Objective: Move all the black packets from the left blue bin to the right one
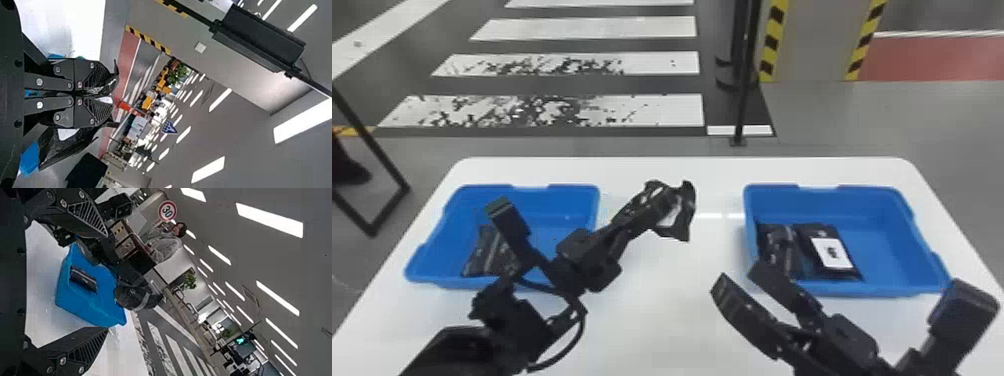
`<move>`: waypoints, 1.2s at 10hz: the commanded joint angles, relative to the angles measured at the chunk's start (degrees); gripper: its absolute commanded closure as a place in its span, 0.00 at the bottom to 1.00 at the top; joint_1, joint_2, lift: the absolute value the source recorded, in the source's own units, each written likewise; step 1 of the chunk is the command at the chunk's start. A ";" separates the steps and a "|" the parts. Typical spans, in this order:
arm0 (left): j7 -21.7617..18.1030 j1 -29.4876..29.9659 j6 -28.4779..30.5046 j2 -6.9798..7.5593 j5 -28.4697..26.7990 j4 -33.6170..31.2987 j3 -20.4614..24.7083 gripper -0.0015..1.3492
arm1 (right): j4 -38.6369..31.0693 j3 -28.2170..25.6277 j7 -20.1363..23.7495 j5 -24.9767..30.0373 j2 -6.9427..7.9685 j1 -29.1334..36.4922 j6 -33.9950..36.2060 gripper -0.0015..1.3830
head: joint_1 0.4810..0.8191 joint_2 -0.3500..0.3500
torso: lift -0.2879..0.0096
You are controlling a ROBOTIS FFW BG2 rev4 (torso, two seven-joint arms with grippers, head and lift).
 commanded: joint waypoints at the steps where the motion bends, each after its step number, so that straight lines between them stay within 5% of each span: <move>1: 0.00 -0.38 0.50 0.17 1.01 -0.15 -2.63 0.89 | 0.40 1.38 0.00 -0.98 -0.38 -1.12 0.85 0.14 | 0.63 0.58 | 0.50; 5: 0.09 -1.51 1.62 0.34 3.75 -0.29 -8.35 0.89 | 4.06 3.10 -0.97 -2.58 -1.26 -4.92 0.85 0.14 | 0.63 0.51 | 0.50; 12: -0.09 -1.23 3.17 0.87 4.66 -0.57 -9.60 0.89 | 6.03 1.27 -5.01 -2.93 -1.61 -7.31 0.29 0.16 | 0.63 0.40 | 0.50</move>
